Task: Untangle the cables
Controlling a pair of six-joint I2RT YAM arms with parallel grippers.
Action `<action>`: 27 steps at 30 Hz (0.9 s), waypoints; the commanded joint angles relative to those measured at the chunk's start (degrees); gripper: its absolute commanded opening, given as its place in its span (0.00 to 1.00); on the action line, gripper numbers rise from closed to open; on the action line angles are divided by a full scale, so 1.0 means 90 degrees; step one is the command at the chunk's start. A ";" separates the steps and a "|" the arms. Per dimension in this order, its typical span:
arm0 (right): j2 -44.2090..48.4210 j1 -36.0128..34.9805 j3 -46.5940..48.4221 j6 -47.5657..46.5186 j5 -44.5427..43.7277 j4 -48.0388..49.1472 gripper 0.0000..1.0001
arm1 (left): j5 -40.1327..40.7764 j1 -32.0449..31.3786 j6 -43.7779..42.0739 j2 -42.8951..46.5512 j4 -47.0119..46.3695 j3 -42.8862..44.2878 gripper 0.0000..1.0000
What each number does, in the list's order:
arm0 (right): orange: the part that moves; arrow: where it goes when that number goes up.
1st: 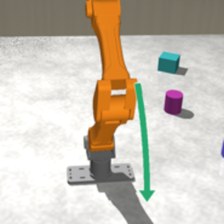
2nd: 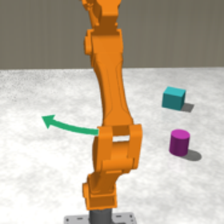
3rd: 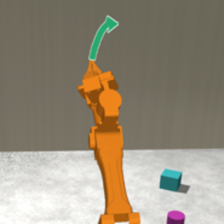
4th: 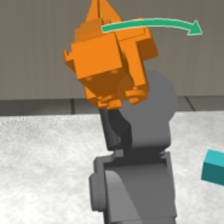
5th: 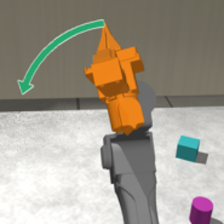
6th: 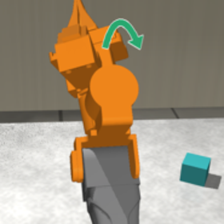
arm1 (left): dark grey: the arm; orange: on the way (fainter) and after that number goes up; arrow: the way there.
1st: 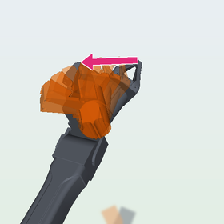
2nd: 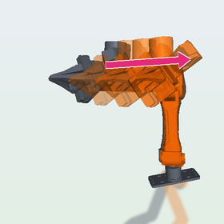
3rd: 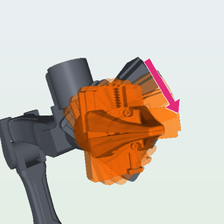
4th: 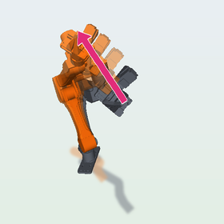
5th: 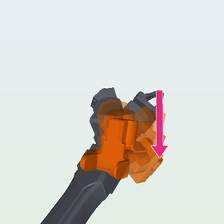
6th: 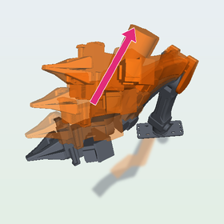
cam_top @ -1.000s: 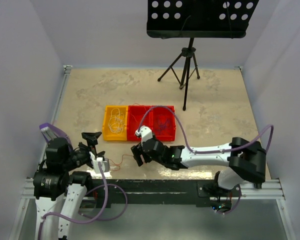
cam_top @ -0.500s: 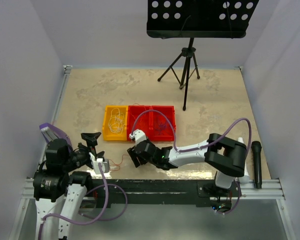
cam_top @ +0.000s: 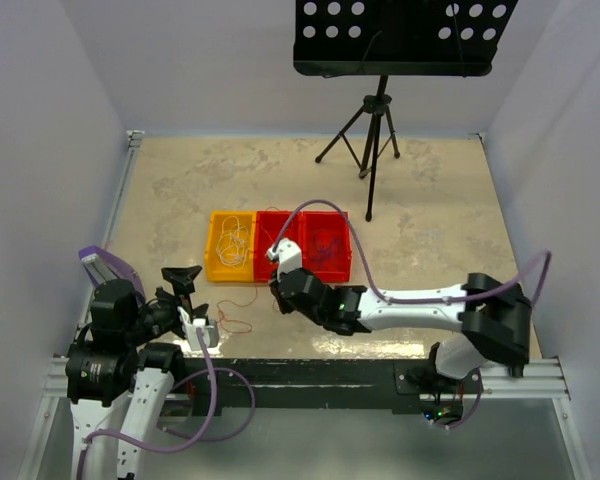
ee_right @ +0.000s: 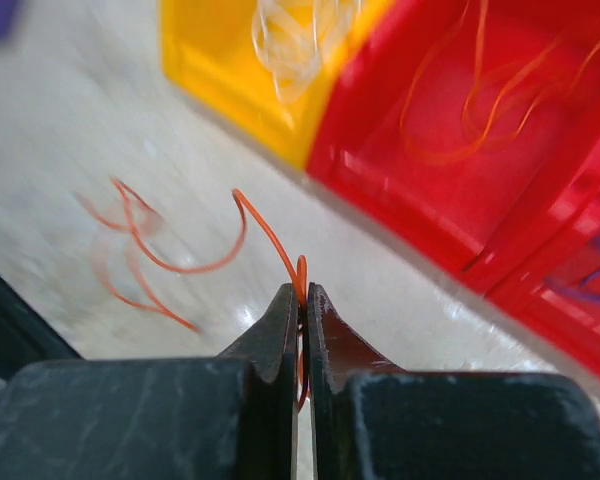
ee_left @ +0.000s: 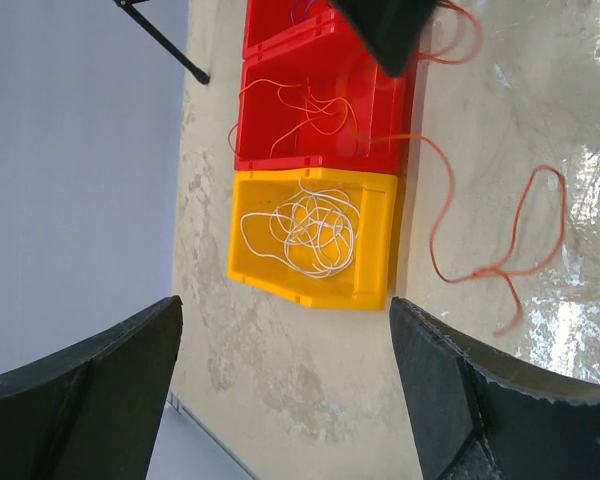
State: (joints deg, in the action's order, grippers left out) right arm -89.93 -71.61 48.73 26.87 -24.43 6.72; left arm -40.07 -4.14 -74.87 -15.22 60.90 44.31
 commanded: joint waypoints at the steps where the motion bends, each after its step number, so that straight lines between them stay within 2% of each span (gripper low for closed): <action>1: 0.1124 0.0017 0.0863 -0.0426 -0.0830 -0.0306 0.00 | -0.0059 0.0040 -0.0167 0.0041 -0.0039 0.0057 0.89; 6: 0.1369 0.0281 0.1528 -0.0837 -0.1075 -0.0892 0.00 | -0.0079 0.0040 -0.0167 0.0051 -0.0039 0.0125 0.89; 14: 0.1506 0.1228 0.2124 -0.1247 -0.0929 -0.0972 0.00 | -0.0059 0.0040 -0.0216 0.0061 0.0030 0.0154 0.88; 27: 0.0267 0.1590 0.2485 -0.1267 -0.0909 -0.0912 0.00 | -0.0030 0.0040 -0.0245 0.0022 0.0079 0.0281 0.88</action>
State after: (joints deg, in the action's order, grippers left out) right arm -85.19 -57.67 67.57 16.34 -31.90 -1.45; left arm -40.01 -4.14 -76.12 -15.09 61.43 44.58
